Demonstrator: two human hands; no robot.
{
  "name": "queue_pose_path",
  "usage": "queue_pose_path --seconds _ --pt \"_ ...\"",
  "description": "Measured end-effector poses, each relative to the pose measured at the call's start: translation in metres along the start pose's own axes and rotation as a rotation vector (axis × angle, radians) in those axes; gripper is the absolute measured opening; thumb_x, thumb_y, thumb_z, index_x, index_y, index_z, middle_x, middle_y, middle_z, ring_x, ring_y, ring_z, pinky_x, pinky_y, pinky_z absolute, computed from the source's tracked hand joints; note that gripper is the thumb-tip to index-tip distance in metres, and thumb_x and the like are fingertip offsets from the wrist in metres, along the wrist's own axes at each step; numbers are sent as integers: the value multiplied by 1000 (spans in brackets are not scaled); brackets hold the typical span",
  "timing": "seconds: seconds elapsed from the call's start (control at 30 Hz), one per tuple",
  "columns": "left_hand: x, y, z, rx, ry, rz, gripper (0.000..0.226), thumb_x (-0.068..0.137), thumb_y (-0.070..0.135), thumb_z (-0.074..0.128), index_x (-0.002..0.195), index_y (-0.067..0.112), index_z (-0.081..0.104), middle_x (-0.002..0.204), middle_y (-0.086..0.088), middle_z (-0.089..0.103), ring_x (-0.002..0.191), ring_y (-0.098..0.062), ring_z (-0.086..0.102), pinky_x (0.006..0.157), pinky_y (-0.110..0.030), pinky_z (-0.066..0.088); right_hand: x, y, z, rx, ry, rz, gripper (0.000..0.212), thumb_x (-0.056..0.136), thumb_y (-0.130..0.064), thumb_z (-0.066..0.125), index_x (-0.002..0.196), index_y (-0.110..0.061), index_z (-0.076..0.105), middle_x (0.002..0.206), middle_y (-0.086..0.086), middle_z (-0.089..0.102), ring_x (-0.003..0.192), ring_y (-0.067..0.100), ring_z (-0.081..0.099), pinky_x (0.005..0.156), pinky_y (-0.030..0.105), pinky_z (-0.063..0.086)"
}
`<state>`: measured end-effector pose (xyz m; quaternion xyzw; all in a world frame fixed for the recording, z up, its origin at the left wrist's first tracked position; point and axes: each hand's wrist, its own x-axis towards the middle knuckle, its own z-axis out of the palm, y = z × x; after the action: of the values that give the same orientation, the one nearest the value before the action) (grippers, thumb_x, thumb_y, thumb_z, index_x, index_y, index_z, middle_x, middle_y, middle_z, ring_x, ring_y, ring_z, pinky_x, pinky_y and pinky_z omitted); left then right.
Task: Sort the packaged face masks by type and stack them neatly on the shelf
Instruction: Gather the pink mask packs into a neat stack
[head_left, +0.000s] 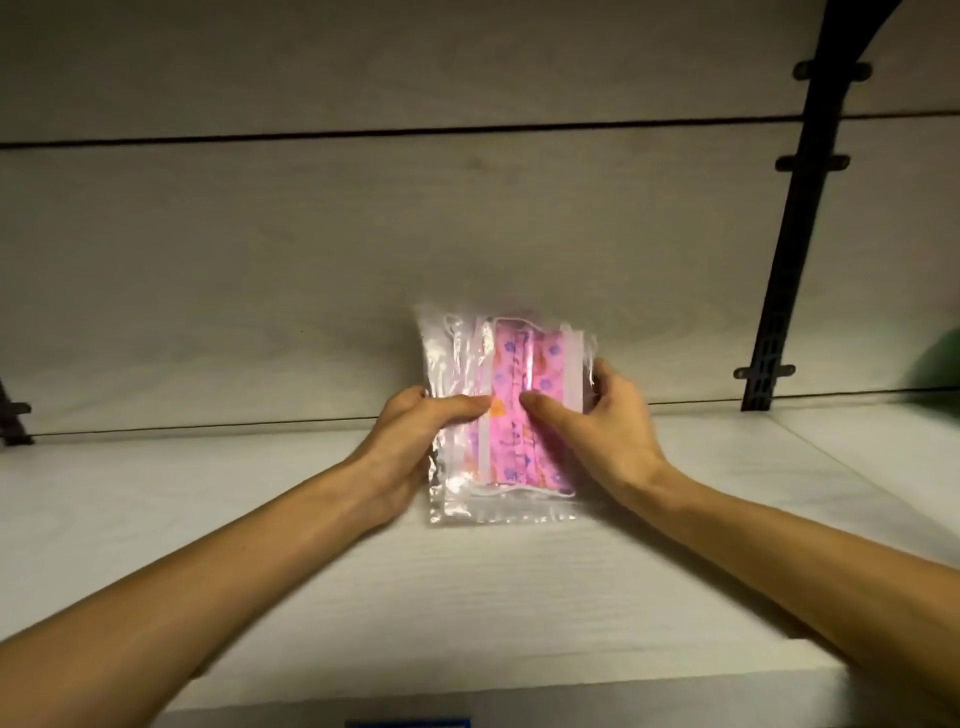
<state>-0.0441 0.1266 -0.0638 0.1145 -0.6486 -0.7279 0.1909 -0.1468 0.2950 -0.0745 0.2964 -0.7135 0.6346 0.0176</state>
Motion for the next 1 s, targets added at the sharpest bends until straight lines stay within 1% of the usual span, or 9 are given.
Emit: queue_pose_path --seconds 0.07,0.2,0.33,0.47,0.57,0.67,0.73,0.83,1.0 --pt "1 -4 -2 -26 -68 -56 15 86 21 72 91 10 79 87 -4 78 79 -17 76 57 -20 56 3 3 -1 38 -38 -4 34 79 -31 84 106 -23 65 89 -1 78 72 16 75 60 31 59" --pt "6 -9 -4 -62 -85 -96 20 82 25 61 72 16 76 76 -4 73 68 -20 71 63 -28 55 12 2 -12 280 -124 128 45 76 -18 86 115 -15 64 85 6 78 64 20 75 51 24 56" --pt "4 -6 -7 52 -27 -76 29 83 26 64 96 3 76 98 -21 75 79 -24 72 77 -35 52 16 -8 -20 496 -157 245 58 74 -11 85 123 -9 54 94 16 77 82 32 76 71 39 62" --pt "7 -2 -9 80 33 46 44 76 23 79 115 5 71 110 -16 75 110 -33 69 108 -53 45 10 -21 -25 538 -202 255 26 83 -5 76 104 0 62 78 10 74 60 16 69 53 25 57" --pt "8 1 -11 76 36 92 41 78 29 81 115 14 72 110 -4 77 109 -24 71 105 -44 47 8 -26 -25 552 -218 250 8 88 -2 69 93 3 66 70 9 71 52 12 66 47 19 51" --pt "12 0 -11 56 47 89 42 68 45 76 101 20 78 105 4 77 105 -13 69 98 -36 45 8 -23 -26 492 -163 251 9 91 -3 66 94 4 64 71 12 64 51 15 57 45 23 46" --pt "12 1 -12 61 48 94 32 66 41 72 88 18 78 95 -6 75 94 -21 70 94 -42 47 9 -22 -28 469 -141 282 11 92 -6 66 97 3 62 72 14 58 50 18 50 44 27 41" --pt "13 1 -15 127 70 136 42 74 31 72 107 5 71 105 -14 76 102 -33 71 100 -49 50 10 -20 -30 436 -140 304 9 93 -7 65 94 1 61 67 11 56 49 18 46 41 27 39" --pt "13 2 -18 181 80 182 19 89 17 72 108 13 74 100 -6 79 94 -24 75 74 -26 58 10 -22 -29 398 -117 274 6 92 -4 66 87 -1 62 68 12 56 53 17 48 52 30 38"
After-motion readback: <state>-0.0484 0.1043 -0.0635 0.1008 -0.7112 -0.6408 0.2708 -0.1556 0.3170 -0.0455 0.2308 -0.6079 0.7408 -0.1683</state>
